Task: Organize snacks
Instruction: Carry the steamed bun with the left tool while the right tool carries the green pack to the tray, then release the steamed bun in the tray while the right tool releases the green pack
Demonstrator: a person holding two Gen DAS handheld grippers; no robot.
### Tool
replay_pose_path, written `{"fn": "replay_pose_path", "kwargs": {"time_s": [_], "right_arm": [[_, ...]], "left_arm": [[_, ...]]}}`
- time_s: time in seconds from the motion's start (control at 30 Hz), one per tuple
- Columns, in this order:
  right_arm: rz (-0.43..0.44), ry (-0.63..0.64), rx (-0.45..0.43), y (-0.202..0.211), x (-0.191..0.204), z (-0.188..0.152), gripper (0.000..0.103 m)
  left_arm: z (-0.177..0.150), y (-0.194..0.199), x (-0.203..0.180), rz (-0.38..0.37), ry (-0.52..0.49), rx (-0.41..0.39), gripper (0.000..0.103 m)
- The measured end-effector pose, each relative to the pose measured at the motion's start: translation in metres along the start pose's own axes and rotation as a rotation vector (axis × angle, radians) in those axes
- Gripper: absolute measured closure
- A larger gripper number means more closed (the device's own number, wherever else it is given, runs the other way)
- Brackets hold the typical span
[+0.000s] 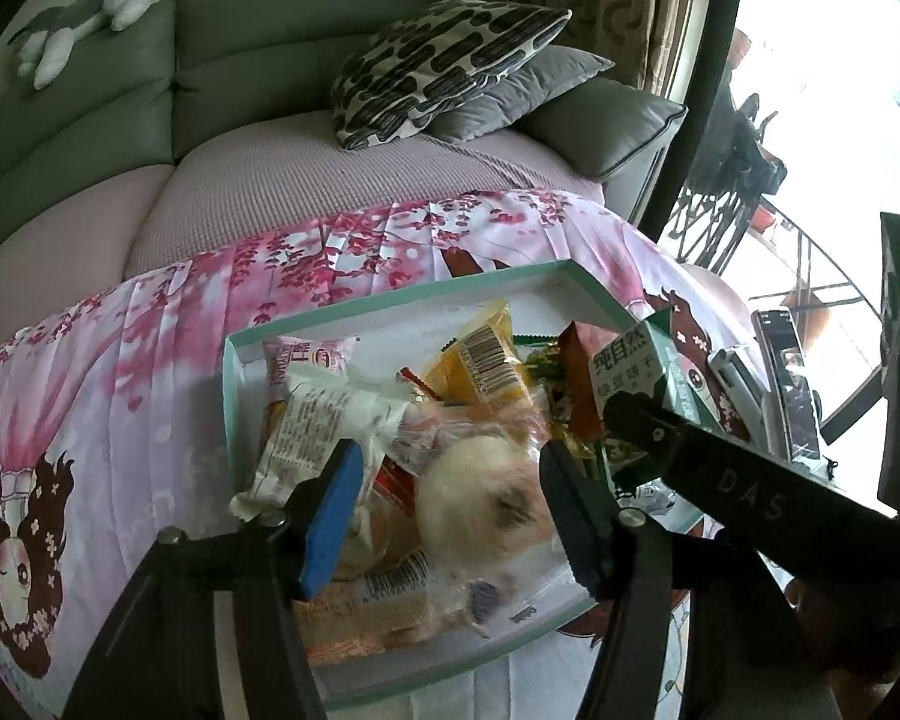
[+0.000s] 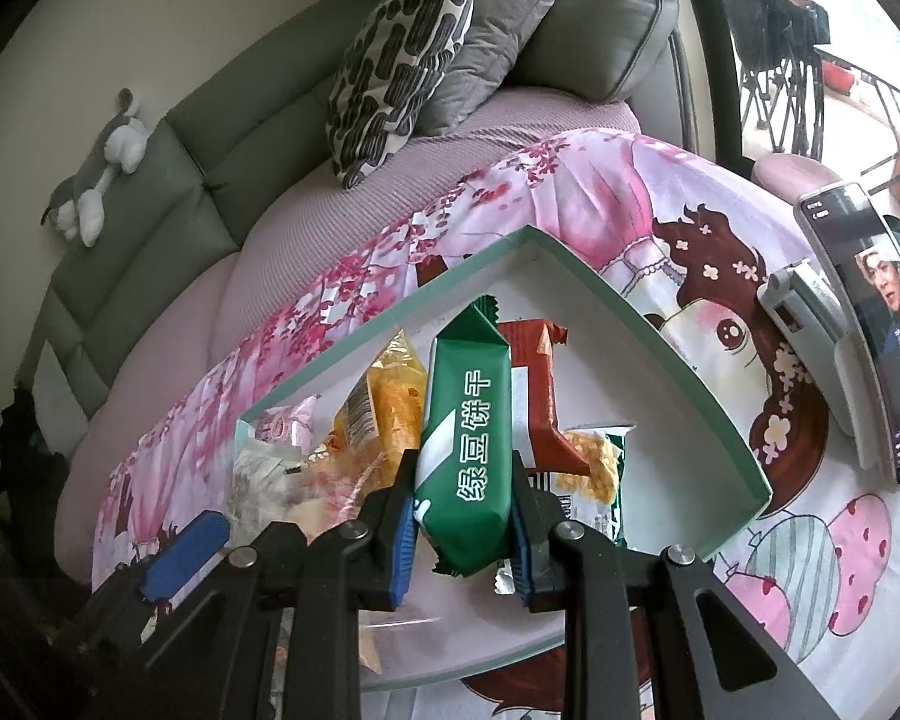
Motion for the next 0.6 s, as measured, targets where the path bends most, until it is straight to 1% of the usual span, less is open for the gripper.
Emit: {"fn": "replay_pose_path", "kwargs": {"time_s": [0.1, 0.3, 0.47, 0.6], "right_arm": [[0.003, -0.003, -0.002, 0.001, 0.0, 0.0, 0.075], [0.005, -0.003, 0.001, 0.001, -0.002, -0.001, 0.076], [-0.004, 0.016, 0.026, -0.004, 0.002, -0.004, 0.075], [-0.013, 0.012, 0.044, -0.008, 0.001, -0.007, 0.074]], "left_arm": [[0.0, 0.003, 0.001, 0.007, 0.003, -0.003, 0.041], [0.0, 0.011, 0.014, 0.014, 0.053, -0.005, 0.041], [0.0, 0.019, 0.035, 0.015, 0.131, -0.016, 0.041], [-0.005, 0.017, 0.053, 0.016, 0.207, 0.01, 0.041]]}}
Point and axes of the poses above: each gripper's, at about its wrist camera, not at the fingertips, and y roughly against the way its jaws point, x to its left, z to its top, the point moved 5 cm from there along -y, roughly the way its jaws point, and after that the axes turned 10 degrees about x, right-handed, at the moved point
